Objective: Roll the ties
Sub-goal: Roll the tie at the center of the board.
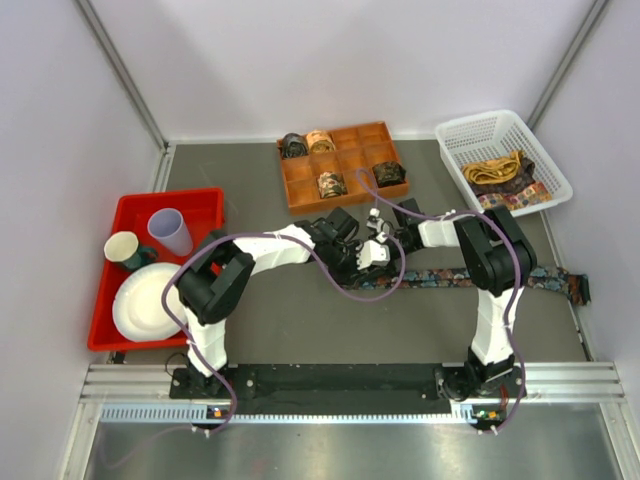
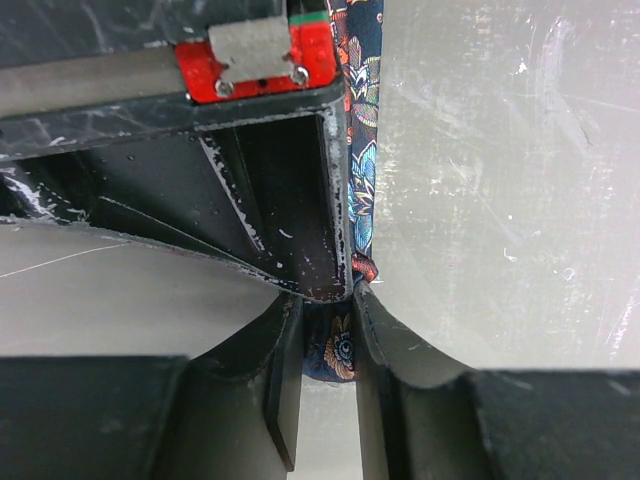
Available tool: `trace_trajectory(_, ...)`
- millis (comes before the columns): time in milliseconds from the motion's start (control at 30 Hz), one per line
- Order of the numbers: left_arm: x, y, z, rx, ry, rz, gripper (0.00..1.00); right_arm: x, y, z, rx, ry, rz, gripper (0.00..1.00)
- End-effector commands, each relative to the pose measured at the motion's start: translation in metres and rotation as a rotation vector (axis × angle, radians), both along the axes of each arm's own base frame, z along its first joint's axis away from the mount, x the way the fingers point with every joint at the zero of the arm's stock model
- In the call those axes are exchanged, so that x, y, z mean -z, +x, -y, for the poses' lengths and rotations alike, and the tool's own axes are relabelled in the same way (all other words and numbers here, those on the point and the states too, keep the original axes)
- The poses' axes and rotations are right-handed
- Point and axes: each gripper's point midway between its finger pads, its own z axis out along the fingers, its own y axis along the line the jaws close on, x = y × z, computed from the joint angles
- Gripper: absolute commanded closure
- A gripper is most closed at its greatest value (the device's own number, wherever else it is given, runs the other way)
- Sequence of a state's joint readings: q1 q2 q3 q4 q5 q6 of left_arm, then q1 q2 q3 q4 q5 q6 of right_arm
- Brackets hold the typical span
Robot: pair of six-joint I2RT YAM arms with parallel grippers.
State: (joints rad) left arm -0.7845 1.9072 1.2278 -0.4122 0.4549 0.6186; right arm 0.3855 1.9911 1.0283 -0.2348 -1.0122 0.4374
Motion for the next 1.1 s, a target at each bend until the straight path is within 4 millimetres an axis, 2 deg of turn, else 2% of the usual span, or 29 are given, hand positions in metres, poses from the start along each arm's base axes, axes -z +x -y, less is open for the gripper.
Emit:
trace_trajectory(0, 0.031, -0.002, -0.018, -0.022, 0.108, -0.021, 0.69, 0.016, 0.006, 0.0, -0.02, -0.069, 0.077, 1.0)
trace_trajectory(67, 0.028, -0.001, -0.019, -0.029, 0.101, -0.016, 0.62, 0.016, 0.008, 0.003, -0.017, -0.086, 0.095, 1.0)
trace_trajectory(100, 0.028, -0.001, -0.019, -0.034, 0.1, -0.015, 0.53, 0.018, 0.01, 0.007, -0.007, -0.099, 0.099, 1.0)
trace_trajectory(200, 0.021, 0.003, -0.018, -0.042, 0.068, 0.008, 0.4, 0.024, 0.013, 0.012, 0.003, -0.136, 0.112, 1.0)
trace_trajectory(333, 0.01, 0.011, -0.015, -0.044, 0.021, 0.061, 0.32, 0.032, 0.013, 0.015, 0.005, -0.161, 0.109, 1.0)
trace_trajectory(433, 0.005, 0.015, -0.011, -0.026, -0.003, 0.094, 0.29, 0.033, 0.012, 0.016, 0.002, -0.168, 0.111, 1.0)
trace_trajectory(600, 0.011, 0.015, -0.009, 0.006, 0.013, 0.102, 0.3, 0.031, 0.013, 0.019, 0.002, -0.182, 0.126, 1.0)
trace_trajectory(867, 0.018, 0.008, -0.003, 0.013, 0.025, 0.087, 0.41, 0.029, 0.016, 0.023, 0.008, -0.196, 0.147, 1.0)
trace_trajectory(967, 0.021, 0.004, -0.002, 0.032, 0.04, 0.086, 0.46, 0.027, 0.015, 0.024, 0.007, -0.197, 0.15, 1.0)
trace_trajectory(1000, 0.023, 0.003, -0.003, 0.033, 0.053, 0.093, 0.53, 0.025, 0.016, 0.023, 0.007, -0.194, 0.157, 1.0)
trace_trajectory(1067, 0.024, 0.005, -0.005, 0.021, 0.071, 0.109, 0.6, 0.023, 0.016, 0.024, 0.006, -0.193, 0.163, 1.0)
